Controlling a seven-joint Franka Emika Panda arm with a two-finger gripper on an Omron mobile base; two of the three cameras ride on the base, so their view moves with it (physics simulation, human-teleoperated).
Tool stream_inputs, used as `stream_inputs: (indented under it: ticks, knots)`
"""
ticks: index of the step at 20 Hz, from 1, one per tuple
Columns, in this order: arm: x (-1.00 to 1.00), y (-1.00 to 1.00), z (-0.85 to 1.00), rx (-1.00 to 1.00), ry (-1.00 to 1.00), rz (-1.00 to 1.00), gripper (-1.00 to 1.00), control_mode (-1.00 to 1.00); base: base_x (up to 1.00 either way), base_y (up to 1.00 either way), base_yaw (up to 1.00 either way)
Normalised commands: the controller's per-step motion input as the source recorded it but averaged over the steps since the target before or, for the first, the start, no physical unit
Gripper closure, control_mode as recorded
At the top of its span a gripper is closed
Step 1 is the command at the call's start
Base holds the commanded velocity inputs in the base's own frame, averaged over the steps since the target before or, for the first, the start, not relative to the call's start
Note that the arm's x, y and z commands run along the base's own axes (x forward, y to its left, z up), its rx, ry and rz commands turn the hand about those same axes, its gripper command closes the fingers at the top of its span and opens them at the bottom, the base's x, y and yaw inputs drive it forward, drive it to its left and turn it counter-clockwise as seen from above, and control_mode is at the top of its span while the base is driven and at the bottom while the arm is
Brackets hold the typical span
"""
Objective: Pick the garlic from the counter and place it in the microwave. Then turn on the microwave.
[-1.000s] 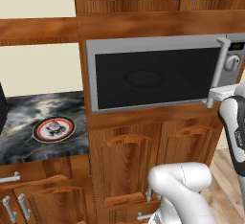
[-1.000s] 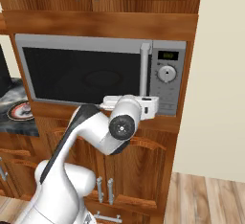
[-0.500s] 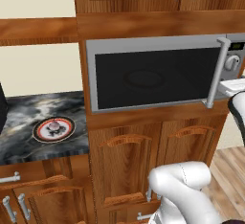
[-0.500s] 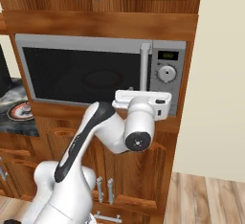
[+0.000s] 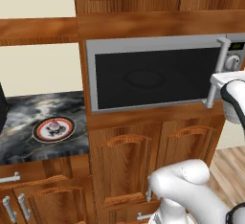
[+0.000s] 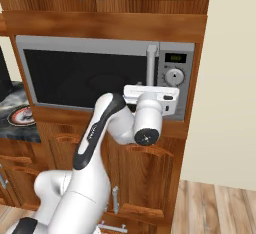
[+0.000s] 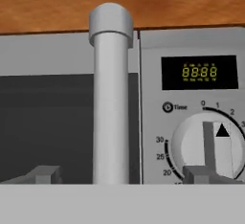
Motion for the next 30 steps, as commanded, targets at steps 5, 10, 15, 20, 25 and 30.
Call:
stream_inputs:
  ticks: [5,10,15,20,25,30]
  knots:
    - [0.26,0.0,0.22,0.02,-0.05,0.0,-1.0,-1.0,0.0,0.0,0.0]
    - [0.29,0.0,0.11,0.0,-0.01,0.0,-1.0,-1.0,0.0,0.0,0.0]
    - [0.25,0.0,0.03,0.0,0.0,0.0,-1.0,-1.0,0.0,0.0,0.0]
    - [0.01,0.0,0.0,0.0,0.0,0.0,1.0,-1.0,0.0,0.0,0.0]
    - [-0.19,0.0,0.0,0.0,0.0,0.0,1.0,-1.0,0.0,0.0,0.0]
    - [-0.84,0.0,0.0,0.0,-0.01,0.0,1.0,-1.0,0.0,0.0,0.0]
